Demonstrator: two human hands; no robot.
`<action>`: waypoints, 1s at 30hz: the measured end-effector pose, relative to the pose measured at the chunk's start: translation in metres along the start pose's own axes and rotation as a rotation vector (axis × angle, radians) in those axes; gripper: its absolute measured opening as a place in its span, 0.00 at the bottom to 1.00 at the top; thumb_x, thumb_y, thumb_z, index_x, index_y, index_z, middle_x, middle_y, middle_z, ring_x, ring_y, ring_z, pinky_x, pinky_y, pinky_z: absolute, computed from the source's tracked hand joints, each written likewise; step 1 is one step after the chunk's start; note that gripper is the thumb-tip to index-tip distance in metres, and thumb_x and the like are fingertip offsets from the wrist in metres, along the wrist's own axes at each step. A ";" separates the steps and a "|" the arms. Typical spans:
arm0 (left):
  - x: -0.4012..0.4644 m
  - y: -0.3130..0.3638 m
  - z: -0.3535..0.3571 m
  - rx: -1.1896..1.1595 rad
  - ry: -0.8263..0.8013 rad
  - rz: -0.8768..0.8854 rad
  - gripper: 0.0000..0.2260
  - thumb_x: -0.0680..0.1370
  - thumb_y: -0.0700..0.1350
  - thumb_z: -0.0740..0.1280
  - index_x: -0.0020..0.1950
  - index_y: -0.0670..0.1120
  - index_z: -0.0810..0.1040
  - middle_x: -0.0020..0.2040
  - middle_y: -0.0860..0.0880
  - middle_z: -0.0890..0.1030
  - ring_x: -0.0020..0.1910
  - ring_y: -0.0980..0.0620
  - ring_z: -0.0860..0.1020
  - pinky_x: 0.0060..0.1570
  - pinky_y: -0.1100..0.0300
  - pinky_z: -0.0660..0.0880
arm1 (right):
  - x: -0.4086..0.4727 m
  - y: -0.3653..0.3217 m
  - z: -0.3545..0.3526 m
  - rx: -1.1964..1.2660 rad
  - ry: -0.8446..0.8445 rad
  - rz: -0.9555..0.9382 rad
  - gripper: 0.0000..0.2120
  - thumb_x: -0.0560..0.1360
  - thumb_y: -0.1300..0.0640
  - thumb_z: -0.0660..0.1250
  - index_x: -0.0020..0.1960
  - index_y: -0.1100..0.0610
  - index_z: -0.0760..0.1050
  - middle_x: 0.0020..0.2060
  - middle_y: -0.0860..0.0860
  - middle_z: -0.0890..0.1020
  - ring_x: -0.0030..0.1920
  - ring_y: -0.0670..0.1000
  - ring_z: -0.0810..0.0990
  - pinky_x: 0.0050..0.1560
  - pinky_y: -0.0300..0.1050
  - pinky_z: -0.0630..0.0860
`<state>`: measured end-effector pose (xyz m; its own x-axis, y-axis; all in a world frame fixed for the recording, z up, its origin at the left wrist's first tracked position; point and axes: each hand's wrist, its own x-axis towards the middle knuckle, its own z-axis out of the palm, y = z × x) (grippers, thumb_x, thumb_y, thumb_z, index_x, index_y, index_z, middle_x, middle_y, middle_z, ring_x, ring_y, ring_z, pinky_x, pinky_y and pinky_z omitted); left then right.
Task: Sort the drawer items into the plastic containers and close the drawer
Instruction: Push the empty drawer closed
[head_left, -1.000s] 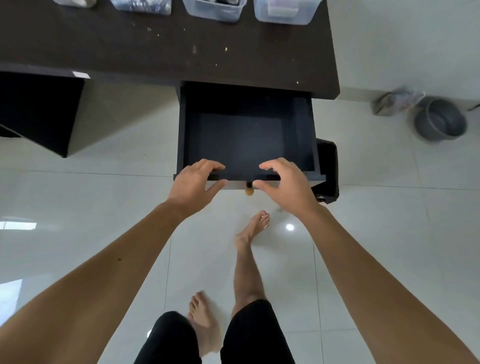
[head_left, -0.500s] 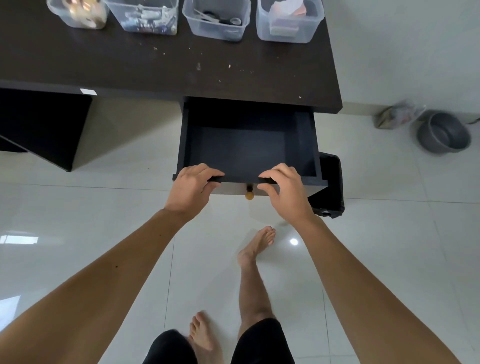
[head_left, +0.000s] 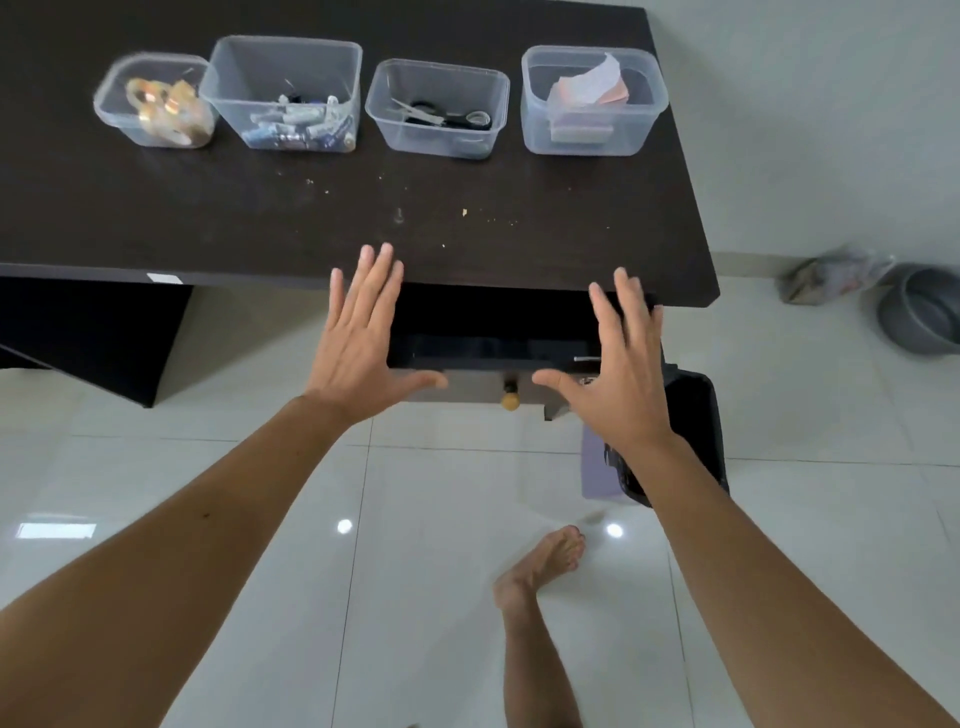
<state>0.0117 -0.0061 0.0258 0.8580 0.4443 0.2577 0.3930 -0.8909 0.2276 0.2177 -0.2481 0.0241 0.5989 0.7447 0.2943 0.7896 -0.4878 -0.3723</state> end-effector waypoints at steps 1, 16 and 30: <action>0.010 -0.002 0.004 0.018 0.014 -0.023 0.58 0.69 0.69 0.74 0.85 0.37 0.52 0.87 0.41 0.50 0.86 0.40 0.45 0.83 0.36 0.44 | 0.016 0.004 0.002 -0.023 0.004 0.002 0.53 0.72 0.28 0.71 0.84 0.59 0.59 0.86 0.58 0.55 0.86 0.61 0.50 0.84 0.64 0.45; 0.054 -0.015 0.056 0.145 0.433 -0.091 0.30 0.76 0.69 0.72 0.62 0.43 0.80 0.67 0.48 0.82 0.70 0.44 0.79 0.65 0.44 0.68 | 0.072 0.025 0.055 -0.182 0.383 -0.116 0.31 0.78 0.36 0.73 0.68 0.60 0.81 0.71 0.55 0.81 0.75 0.60 0.76 0.74 0.63 0.71; 0.067 -0.008 0.069 0.257 0.517 -0.192 0.23 0.67 0.47 0.74 0.60 0.44 0.77 0.54 0.46 0.82 0.51 0.40 0.78 0.53 0.48 0.63 | 0.080 0.023 0.071 -0.330 0.435 -0.064 0.27 0.67 0.50 0.77 0.63 0.56 0.81 0.68 0.52 0.82 0.73 0.57 0.79 0.69 0.59 0.69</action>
<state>0.0890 0.0249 -0.0232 0.5173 0.5298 0.6721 0.6471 -0.7561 0.0979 0.2746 -0.1679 -0.0233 0.4935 0.5546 0.6700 0.7840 -0.6172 -0.0665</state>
